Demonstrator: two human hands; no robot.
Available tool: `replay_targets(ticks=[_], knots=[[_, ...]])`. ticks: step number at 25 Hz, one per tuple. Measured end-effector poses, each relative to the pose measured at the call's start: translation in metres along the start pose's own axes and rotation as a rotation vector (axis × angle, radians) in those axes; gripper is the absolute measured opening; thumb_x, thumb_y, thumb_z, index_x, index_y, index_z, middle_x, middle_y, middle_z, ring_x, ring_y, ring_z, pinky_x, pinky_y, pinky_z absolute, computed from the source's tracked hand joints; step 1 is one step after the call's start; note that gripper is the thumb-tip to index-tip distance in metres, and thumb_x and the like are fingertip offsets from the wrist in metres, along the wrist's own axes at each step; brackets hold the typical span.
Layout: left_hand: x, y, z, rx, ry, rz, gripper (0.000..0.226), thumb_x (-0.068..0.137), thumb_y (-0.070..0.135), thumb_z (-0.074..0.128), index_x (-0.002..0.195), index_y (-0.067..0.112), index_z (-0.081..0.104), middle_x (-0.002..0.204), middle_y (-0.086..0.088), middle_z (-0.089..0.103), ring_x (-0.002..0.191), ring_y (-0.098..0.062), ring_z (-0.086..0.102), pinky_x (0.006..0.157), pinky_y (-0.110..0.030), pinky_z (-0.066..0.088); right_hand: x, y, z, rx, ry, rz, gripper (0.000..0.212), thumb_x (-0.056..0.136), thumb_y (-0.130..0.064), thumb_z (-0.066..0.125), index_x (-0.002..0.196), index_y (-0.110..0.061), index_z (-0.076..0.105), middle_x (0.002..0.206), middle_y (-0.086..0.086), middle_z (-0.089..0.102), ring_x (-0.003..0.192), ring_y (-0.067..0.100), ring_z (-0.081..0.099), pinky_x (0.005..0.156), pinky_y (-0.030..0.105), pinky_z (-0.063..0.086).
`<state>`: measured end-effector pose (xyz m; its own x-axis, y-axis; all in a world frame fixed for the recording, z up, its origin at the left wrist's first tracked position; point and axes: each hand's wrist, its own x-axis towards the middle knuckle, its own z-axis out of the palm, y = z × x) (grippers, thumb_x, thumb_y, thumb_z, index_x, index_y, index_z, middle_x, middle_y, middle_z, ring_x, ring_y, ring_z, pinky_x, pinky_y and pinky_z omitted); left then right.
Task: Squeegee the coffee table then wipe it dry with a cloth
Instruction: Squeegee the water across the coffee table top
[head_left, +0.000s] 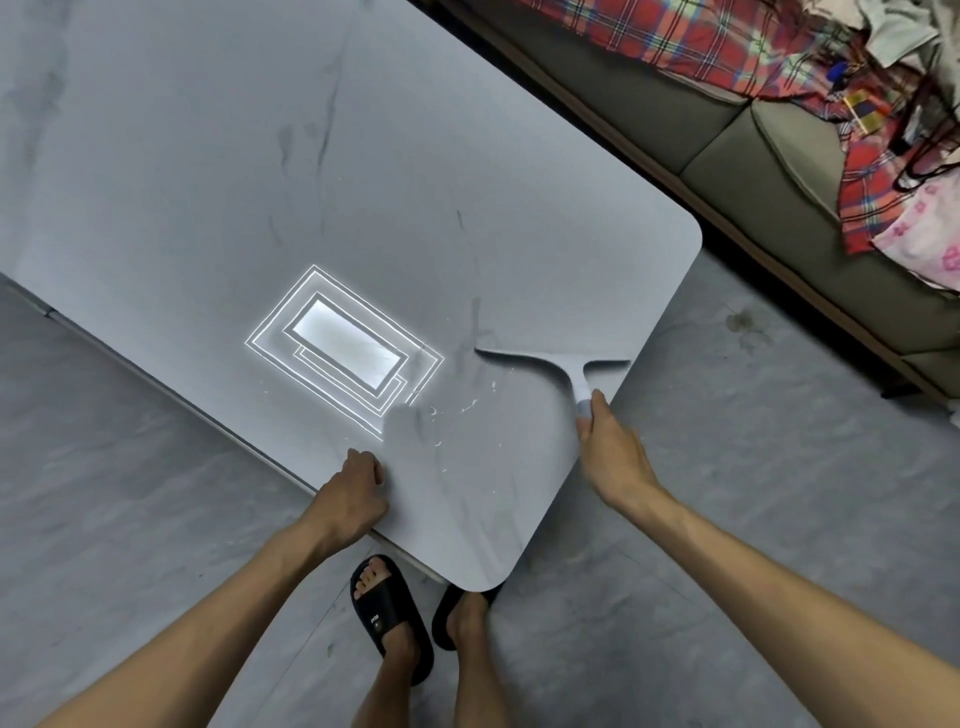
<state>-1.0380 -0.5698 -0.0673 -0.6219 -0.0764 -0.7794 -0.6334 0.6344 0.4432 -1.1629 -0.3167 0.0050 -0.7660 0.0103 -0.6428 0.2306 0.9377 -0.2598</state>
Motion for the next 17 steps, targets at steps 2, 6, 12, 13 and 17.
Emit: replay_targets(ticks=[2, 6, 12, 13, 17], knots=[[-0.002, 0.0, 0.0, -0.02, -0.007, -0.009, 0.022, 0.082, 0.003, 0.047, 0.103, 0.006, 0.044, 0.075, -0.001, 0.043, 0.061, -0.016, 0.039, 0.053, -0.029, 0.027, -0.021, 0.006, 0.011, 0.024, -0.034, 0.003, 0.042, 0.102, -0.026, 0.03, 0.143, -0.019, 0.029, 0.107, 0.017, 0.062, 0.086, 0.031, 0.056, 0.071, 0.033, 0.041], [-0.014, 0.005, -0.011, -0.065, 0.029, -0.029, 0.019, 0.085, 0.008, 0.047, 0.104, 0.009, 0.045, 0.072, -0.003, 0.05, 0.063, -0.018, 0.044, 0.055, -0.031, 0.031, -0.049, 0.011, 0.003, 0.112, 0.034, -0.077, 0.022, 0.101, -0.031, 0.031, 0.111, -0.02, 0.048, 0.077, 0.009, 0.061, 0.07, 0.032, 0.056, 0.062, 0.039, 0.045], [-0.036, 0.016, -0.04, -0.203, 0.104, -0.055, 0.012, 0.087, 0.016, 0.05, 0.098, 0.017, 0.048, 0.099, -0.012, 0.064, 0.076, -0.025, 0.056, 0.058, -0.03, 0.039, -0.07, 0.014, -0.01, -0.078, -0.013, -0.15, 0.034, 0.101, -0.037, 0.031, 0.129, -0.026, 0.047, 0.082, 0.008, 0.064, 0.072, 0.028, 0.056, 0.064, 0.036, 0.045], [-0.043, 0.018, -0.042, -0.221, 0.107, -0.056, 0.01, 0.086, 0.015, 0.05, 0.097, 0.016, 0.05, 0.099, -0.01, 0.065, 0.074, -0.024, 0.057, 0.058, -0.029, 0.04, -0.072, 0.014, -0.014, -0.076, -0.02, -0.179, 0.033, 0.101, -0.037, 0.031, 0.128, -0.027, 0.047, 0.082, 0.008, 0.064, 0.074, 0.028, 0.057, 0.065, 0.037, 0.046], [-0.083, 0.037, -0.045, -0.416, 0.084, -0.054, 0.015, 0.085, 0.012, 0.05, 0.094, 0.008, 0.061, 0.074, -0.005, 0.076, 0.072, -0.02, 0.071, 0.063, -0.026, 0.05, -0.096, 0.001, -0.034, 0.064, -0.077, -0.305, 0.023, 0.1, -0.042, 0.032, 0.101, -0.03, 0.051, 0.068, 0.002, 0.056, 0.063, 0.023, 0.05, 0.057, 0.033, 0.039]])
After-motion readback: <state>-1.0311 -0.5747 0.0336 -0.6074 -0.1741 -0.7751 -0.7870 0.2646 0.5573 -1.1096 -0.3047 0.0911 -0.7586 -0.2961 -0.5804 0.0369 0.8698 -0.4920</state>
